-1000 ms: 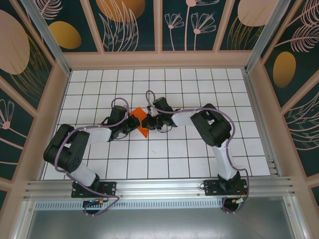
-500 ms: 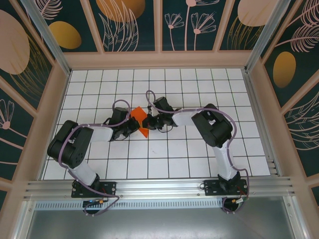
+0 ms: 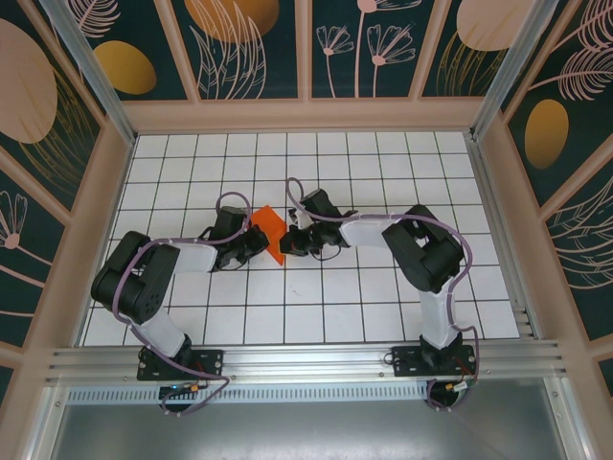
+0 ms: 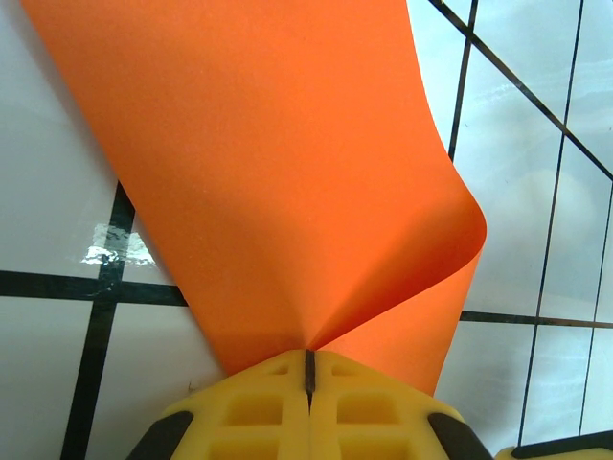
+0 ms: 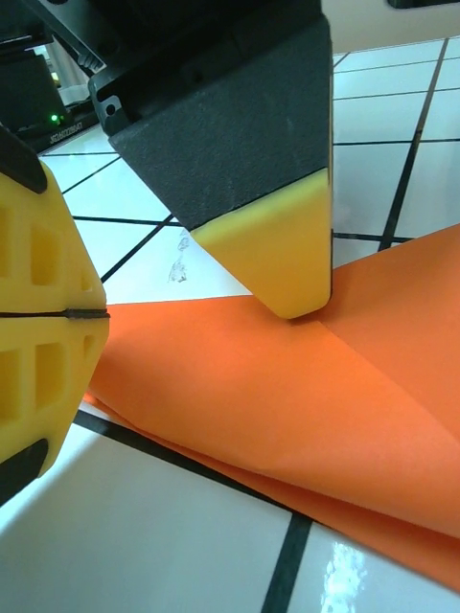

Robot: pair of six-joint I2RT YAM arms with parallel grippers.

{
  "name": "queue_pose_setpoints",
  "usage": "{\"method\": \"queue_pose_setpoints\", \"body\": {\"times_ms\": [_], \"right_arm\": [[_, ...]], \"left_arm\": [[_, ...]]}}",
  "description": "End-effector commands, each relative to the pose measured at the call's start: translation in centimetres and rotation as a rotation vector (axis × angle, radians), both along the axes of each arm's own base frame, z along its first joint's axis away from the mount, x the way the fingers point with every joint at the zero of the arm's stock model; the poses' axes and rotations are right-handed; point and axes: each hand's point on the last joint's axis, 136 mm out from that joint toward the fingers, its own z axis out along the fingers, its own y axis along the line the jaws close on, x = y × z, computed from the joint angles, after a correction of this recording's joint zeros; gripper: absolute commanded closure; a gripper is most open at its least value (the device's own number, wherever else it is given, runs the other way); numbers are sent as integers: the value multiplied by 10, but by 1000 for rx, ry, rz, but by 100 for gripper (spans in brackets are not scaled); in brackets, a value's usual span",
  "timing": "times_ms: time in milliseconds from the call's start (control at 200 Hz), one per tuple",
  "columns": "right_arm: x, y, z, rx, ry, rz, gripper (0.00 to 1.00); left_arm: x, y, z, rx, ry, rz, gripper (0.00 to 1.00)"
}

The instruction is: Fold a paper plane with a square sheet of paper (pick it up from the middle)

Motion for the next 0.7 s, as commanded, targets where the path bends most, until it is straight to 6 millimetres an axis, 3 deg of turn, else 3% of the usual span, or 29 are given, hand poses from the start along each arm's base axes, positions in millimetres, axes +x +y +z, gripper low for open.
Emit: {"method": "queue_pose_setpoints", "body": {"times_ms": [0, 245, 500, 696], "right_arm": [[-16, -2, -2, -9, 16, 54, 91], [-22, 1, -12, -24, 31, 88, 91], [-28, -8, -32, -86, 54, 85, 91], [-25, -11, -33, -105, 41, 76, 91]], "left_arm": [[-9, 14, -20, 68, 46, 15, 98], [-9, 14, -20, 68, 47, 17, 98], [-10, 15, -21, 71, 49, 19, 98], [-10, 15, -21, 74, 48, 19, 97]]}}
